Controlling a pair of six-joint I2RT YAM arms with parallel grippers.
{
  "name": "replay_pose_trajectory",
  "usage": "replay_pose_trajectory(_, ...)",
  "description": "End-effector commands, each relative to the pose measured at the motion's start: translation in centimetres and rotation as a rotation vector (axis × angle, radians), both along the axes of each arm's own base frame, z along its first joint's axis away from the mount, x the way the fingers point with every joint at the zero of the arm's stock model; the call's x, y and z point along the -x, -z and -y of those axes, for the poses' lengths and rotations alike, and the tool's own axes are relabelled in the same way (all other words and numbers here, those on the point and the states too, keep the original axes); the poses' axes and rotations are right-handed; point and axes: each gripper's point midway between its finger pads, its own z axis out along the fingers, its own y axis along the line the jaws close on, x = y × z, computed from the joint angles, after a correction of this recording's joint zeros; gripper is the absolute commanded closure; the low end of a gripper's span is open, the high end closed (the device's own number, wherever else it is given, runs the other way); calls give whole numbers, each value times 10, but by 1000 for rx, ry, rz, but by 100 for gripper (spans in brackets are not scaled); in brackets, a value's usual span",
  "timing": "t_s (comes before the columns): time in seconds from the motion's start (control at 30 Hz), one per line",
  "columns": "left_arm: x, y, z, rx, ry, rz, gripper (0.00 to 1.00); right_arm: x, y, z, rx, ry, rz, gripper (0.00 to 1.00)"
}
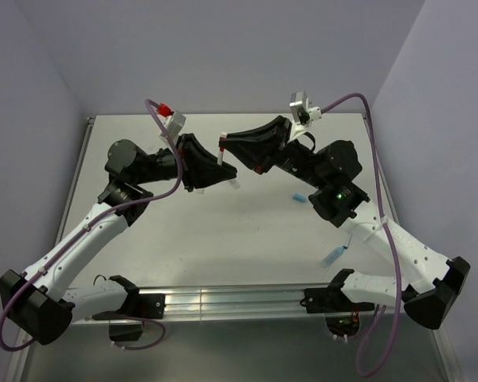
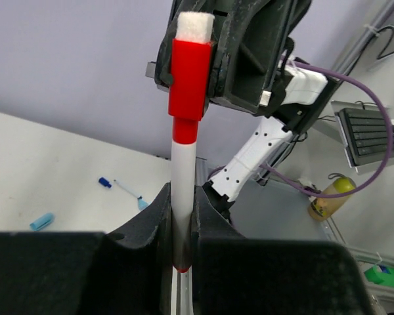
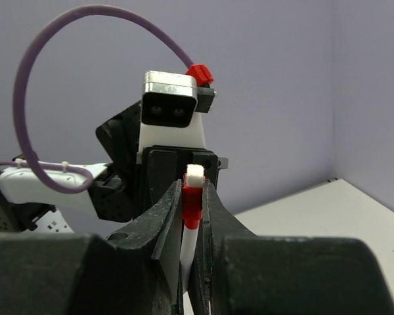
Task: Insert the pens into the pen caps
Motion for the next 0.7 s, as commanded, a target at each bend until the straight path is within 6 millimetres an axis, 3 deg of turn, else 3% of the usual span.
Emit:
replay_pose_trajectory(0.0, 15, -93, -28, 279, -74, 224, 100, 45, 113, -28, 305, -324, -213, 100)
replay_pose_trajectory(0.3, 1, -86, -25, 243, -127, 180, 100, 30, 111, -28, 301, -245, -244, 100)
replay_pose_trajectory(0.4, -8, -80, -23, 217, -153, 147, 89, 13, 105, -23, 288, -132, -265, 100)
replay_pose_trajectory(0.47, -13, -72, -21, 189, -163, 109, 72, 1, 99, -18, 270, -62, -285, 100)
replay_pose_trajectory(0.5, -16, -69, -20, 180, -169, 94, 63, -11, 90, -13, 246, 10, -301, 100)
replay_pose_trajectory(0.67, -29, -35, -17, 79, -226, -7, 42, -63, 48, 27, 111, 256, -403, 100)
